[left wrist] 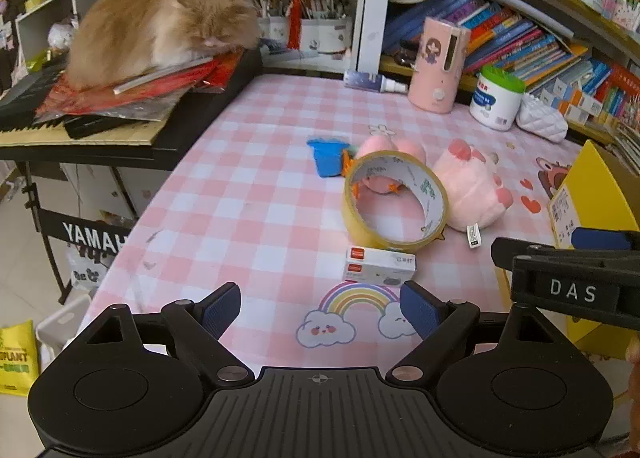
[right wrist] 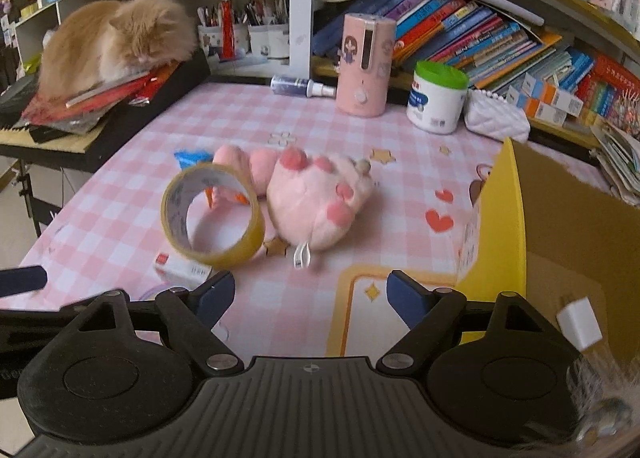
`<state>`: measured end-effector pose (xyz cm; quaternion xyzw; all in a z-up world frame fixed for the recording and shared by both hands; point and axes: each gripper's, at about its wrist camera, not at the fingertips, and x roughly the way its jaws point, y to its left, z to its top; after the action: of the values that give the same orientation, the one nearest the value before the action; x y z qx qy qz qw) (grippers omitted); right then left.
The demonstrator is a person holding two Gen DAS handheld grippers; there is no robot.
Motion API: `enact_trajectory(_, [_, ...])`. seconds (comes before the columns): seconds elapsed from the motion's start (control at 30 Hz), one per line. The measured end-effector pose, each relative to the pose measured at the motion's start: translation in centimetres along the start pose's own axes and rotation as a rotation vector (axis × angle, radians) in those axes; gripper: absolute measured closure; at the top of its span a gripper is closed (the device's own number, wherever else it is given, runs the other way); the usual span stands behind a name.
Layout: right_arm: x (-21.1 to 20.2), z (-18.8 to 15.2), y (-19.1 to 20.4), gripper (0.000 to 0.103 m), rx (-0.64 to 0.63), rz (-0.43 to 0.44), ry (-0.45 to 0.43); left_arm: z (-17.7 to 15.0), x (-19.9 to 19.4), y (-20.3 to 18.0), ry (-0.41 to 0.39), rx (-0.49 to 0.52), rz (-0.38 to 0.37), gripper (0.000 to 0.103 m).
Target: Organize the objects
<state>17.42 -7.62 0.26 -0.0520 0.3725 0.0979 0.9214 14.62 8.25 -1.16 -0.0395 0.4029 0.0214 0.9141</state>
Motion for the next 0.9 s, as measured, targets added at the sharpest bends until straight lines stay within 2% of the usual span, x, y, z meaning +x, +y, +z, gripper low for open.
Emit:
enact_trajectory(0.13, [1.2,0.4,-0.7,0.020,0.015,-0.017,0.031,0.3,1.2,-1.3,0.025,0.051,-0.015,0.014])
enact_trajectory(0.2, [1.6,0.5,-1.3,0.030,0.027,-0.029,0.046,0.4,1.9,-2.0,0.027,0.076,-0.028,0.014])
enact_trajectory(0.23, [1.7,0.5,-1.6,0.031,0.032,-0.028,0.050,0.4,2.2,-2.3,0.028,0.086,-0.034,0.014])
enact_trajectory(0.37, [1.8,0.1,-2.3,0.031,0.037,-0.062,0.076,0.6,3.3,-3.3,0.026,0.104,-0.043,0.014])
enact_trajectory(0.5, [1.9,-0.1,-4.1,0.030,0.093,-0.108,0.089,0.7,4.6,-3.7,0.024,0.096,-0.041,0.015])
enact_trajectory(0.57, [1.8,0.1,-4.3,0.025,0.097,-0.097,0.074,0.9,5.3,-3.9,0.032,0.093,-0.044,0.016])
enact_trajectory(0.67, [1.7,0.6,-4.1,0.024,0.067,-0.064,0.036,1.1,6.2,-4.2,0.040,0.106,-0.033,0.017])
enact_trajectory(0.77, [2.1,1.4,-3.9,0.022,0.063,-0.026,0.014,1.3,7.0,-4.4,0.044,0.104,-0.027,0.022])
enact_trajectory(0.9, [3.3,2.9,-4.0,0.015,0.127,0.026,0.010,1.6,7.7,-4.2,0.081,0.110,-0.045,0.050])
